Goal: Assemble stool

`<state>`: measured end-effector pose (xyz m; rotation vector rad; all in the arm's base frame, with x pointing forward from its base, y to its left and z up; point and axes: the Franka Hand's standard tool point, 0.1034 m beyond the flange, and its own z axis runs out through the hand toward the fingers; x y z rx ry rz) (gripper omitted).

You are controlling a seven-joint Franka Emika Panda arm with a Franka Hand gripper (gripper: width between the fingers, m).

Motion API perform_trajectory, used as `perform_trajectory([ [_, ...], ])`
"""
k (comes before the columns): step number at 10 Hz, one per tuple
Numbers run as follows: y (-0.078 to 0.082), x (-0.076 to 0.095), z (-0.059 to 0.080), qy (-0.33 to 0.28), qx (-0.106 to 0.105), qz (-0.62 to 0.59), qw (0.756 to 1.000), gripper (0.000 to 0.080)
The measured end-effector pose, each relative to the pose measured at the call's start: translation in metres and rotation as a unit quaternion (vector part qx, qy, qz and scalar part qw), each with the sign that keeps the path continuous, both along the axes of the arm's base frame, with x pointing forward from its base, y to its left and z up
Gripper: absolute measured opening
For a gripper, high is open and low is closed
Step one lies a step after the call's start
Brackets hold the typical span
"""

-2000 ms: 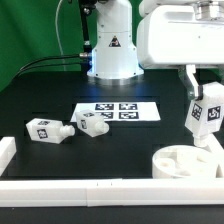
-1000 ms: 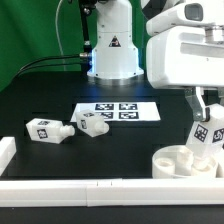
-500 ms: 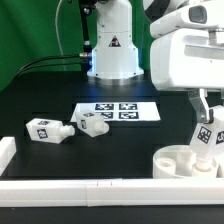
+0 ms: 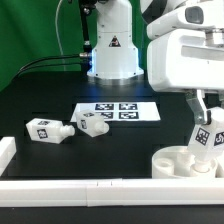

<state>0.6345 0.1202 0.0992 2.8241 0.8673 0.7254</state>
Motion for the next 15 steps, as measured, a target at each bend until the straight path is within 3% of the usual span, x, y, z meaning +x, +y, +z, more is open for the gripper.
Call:
perform_trajectory([
  [5,0.000,-0.006,-0.015,0.008,-0.002,0.001,1.000,0.0323],
  [10,0.000,-0.007,-0.017,0.000,0.000,0.003,1.000,0.0323],
  [11,0.001,-0.008,-0.018,0.008,-0.002,0.002,1.000,0.0418],
  [12,0.003,-0.009,-0.017,0.024,-0.006,0.002,1.000,0.0590],
  [13,0.000,-0.007,-0.009,0.048,-0.007,-0.009,0.999,0.0632],
  [15,0.003,-0.007,0.000,0.158,-0.021,-0.059,0.986,0.0644],
])
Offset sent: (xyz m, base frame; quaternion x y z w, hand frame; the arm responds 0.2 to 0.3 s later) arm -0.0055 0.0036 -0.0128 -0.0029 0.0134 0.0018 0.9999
